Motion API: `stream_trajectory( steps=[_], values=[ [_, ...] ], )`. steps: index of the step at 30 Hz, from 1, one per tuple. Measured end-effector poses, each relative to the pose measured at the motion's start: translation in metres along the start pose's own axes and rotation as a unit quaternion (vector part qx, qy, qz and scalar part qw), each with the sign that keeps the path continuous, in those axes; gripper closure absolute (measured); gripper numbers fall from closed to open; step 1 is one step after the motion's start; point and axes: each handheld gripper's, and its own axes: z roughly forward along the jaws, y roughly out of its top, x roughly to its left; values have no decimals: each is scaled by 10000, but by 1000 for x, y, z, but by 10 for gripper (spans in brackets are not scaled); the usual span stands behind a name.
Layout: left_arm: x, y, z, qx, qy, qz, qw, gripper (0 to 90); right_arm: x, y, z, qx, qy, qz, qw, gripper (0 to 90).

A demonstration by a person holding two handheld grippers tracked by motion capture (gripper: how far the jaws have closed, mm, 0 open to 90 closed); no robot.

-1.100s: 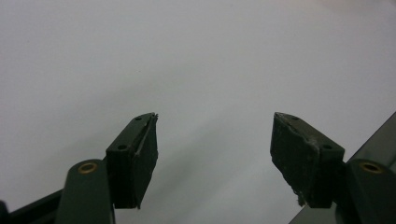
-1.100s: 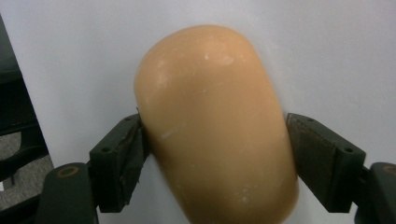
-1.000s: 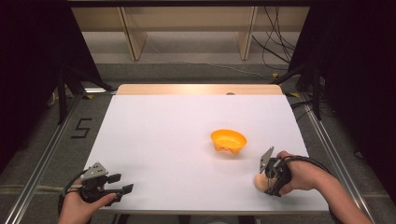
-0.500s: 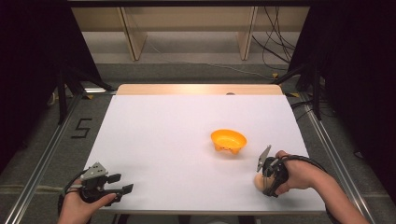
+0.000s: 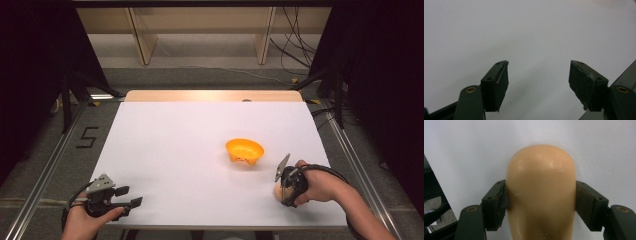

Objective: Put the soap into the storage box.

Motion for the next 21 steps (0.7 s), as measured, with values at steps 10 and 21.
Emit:
stream_trajectory(
  steps=[10,21],
  values=[
    [0,0,0,5,9,-14,10000,319,-3,-7,-3,-197,-42,439,9988,333],
    [1,0,0,49,10,38,10000,319,-6,-12,-14,-417,47,582,9974,333]
  ],
)
